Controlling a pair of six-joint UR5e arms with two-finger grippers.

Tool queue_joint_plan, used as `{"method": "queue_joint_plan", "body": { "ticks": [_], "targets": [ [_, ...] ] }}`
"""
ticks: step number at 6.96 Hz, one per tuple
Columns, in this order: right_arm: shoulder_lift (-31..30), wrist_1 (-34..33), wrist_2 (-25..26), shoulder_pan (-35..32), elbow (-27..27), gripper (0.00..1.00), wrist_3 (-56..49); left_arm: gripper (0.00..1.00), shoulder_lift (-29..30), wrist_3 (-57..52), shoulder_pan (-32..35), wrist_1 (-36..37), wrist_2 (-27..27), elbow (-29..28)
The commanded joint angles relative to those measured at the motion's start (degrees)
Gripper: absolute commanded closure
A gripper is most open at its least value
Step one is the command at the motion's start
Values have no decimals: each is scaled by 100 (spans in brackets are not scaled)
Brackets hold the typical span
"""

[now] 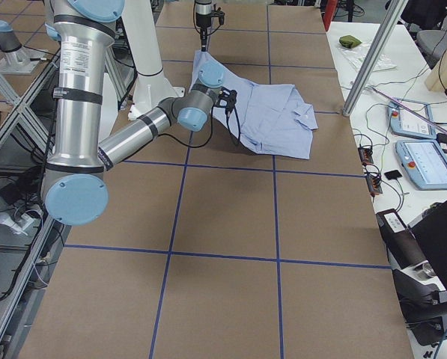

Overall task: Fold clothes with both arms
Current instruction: 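Lift both hem corners and carry them toward the collar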

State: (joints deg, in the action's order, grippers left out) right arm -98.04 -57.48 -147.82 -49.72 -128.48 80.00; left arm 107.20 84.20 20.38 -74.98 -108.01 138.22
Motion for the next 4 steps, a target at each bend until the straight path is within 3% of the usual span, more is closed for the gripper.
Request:
{"method": "queue_joint_plan", "body": {
  "ticks": [1, 4],
  "targets": [
    [-242, 825, -685, -170, 68, 100, 33, 100, -50, 9, -33, 228, -264, 563],
    [-137, 1037, -871, -161, 269, 100, 59, 100, 116, 0, -121, 247, -511, 558]
  ]
}}
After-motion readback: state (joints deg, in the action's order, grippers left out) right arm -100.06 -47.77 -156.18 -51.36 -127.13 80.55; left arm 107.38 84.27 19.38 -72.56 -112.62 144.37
